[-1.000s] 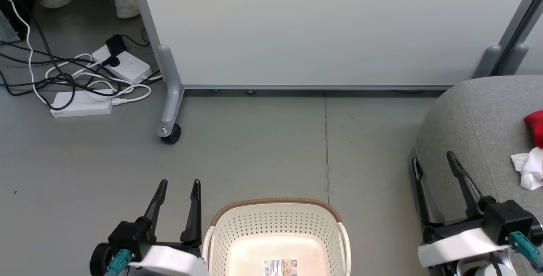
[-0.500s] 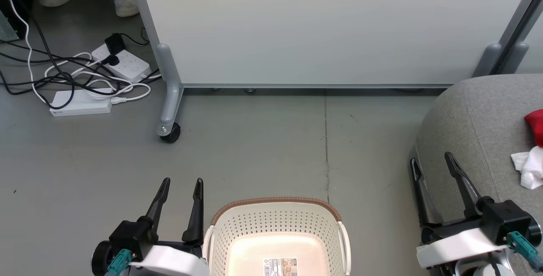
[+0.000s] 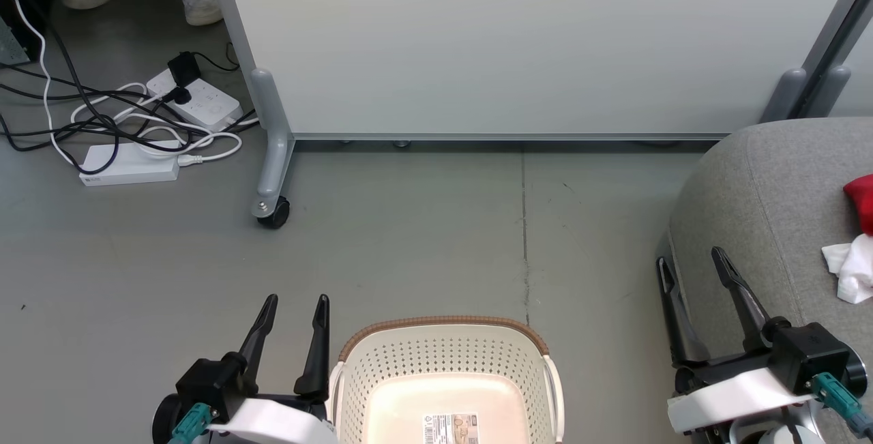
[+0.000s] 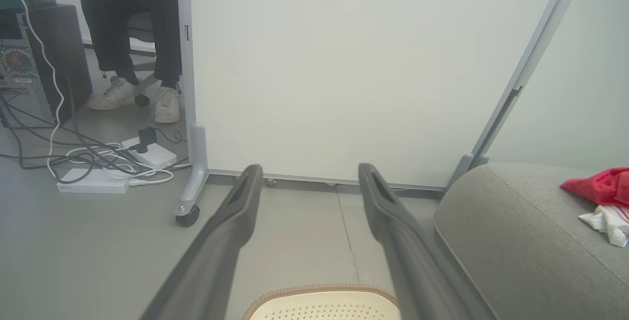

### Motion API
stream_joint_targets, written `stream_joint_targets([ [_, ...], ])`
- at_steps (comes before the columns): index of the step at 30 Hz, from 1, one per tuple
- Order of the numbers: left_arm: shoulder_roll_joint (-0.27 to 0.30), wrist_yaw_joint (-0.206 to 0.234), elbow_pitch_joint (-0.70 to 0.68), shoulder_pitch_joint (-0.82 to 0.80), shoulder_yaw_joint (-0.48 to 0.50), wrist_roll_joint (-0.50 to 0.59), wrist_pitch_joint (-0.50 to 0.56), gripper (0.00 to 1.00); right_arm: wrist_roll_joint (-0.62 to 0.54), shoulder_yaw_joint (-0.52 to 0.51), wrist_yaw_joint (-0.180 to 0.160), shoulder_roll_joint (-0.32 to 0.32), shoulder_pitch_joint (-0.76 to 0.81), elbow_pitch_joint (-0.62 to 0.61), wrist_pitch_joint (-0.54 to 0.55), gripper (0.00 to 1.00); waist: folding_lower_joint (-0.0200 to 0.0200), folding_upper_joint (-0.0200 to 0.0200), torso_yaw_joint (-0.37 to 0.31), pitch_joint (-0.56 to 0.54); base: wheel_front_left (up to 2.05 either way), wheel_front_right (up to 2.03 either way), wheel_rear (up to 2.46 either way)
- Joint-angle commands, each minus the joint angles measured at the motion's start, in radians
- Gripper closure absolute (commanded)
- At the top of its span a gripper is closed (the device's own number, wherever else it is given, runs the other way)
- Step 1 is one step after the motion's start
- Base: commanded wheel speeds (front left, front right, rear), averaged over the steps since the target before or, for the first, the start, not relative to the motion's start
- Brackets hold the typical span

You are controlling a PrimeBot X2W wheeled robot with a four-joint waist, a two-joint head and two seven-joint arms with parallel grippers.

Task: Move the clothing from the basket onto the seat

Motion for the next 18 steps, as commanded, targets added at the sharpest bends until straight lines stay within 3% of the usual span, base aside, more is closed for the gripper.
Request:
stream_joint_targets([
  [1,0.004,-0.005,0.002,0.008,0.002,-0.007,0.000,0.00,0.004,-0.003,0.000,-0.004,-0.009,0.000,-0.002,0.00,0.0000,0.0000,0.000,0.001,0.00,0.00,0.00],
  [14,0.003,-0.020,0.009,-0.003,0.000,-0.044,0.000,0.00,0.002,0.003,0.000,-0.004,-0.012,0.006,-0.002,0.00,0.0000,0.0000,0.002,0.007,0.00,0.00,0.00],
  [15,0.000,-0.018,0.014,0.000,-0.002,-0.041,0.000,1.00,-0.001,0.005,0.000,0.001,-0.001,0.008,0.000,1.00,0.0000,0.0000,0.002,0.007,0.00,0.00,0.00],
  [18,-0.002,-0.018,0.038,0.015,-0.004,-0.045,0.002,1.00,0.002,0.008,0.000,0.007,0.021,0.031,0.002,1.00,0.0000,0.0000,0.002,0.007,0.00,0.00,0.00],
])
